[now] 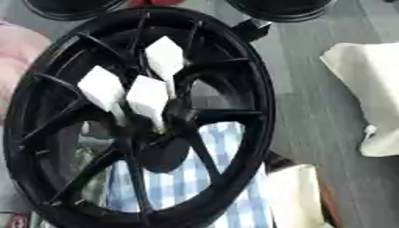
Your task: Pull the pin out of the wheel hub.
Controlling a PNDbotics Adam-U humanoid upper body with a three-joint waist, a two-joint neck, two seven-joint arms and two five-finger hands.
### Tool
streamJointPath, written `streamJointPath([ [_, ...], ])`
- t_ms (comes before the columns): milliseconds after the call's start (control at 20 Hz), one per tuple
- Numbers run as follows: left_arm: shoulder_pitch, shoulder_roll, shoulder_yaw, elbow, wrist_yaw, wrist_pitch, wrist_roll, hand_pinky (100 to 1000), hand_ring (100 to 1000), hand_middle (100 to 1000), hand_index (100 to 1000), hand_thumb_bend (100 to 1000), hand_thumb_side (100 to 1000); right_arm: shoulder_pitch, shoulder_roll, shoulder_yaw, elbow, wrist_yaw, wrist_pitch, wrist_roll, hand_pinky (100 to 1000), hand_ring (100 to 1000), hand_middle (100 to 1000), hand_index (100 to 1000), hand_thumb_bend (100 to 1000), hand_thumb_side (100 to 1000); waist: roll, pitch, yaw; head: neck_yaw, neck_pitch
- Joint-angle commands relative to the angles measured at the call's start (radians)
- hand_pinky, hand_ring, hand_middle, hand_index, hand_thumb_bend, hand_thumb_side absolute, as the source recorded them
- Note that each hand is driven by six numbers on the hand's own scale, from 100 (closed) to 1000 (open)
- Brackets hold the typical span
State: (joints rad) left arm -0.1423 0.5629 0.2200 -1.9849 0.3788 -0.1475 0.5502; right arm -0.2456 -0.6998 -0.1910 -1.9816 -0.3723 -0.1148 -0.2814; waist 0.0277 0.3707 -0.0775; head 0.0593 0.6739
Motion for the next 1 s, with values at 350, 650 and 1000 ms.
streamJointPath([
  [350,-0.031,0.12,-0.003,-0.015,-0.052,0.002,-0.037,764,887,728,781,339,690,0.002,-0.025,-0.013,-0.018,0.003,-0.001,-0.002,861,750,665,735,100,582,0.001,-0.016,0.001,-0.018,-0.014],
  [650,-0.057,0.299,-0.038,-0.015,-0.13,0.017,-0.135,770,884,729,794,336,675,0.011,-0.032,-0.014,-0.018,0.011,0.0,-0.003,862,750,665,735,100,586,0.006,-0.014,0.002,-0.032,-0.014],
  [1000,-0.121,0.496,-0.085,-0.012,-0.166,0.04,-0.38,783,879,737,809,325,689,0.029,-0.035,-0.02,-0.018,0.021,0.001,-0.01,862,750,665,734,100,590,0.011,-0.011,0.006,-0.046,-0.013],
])
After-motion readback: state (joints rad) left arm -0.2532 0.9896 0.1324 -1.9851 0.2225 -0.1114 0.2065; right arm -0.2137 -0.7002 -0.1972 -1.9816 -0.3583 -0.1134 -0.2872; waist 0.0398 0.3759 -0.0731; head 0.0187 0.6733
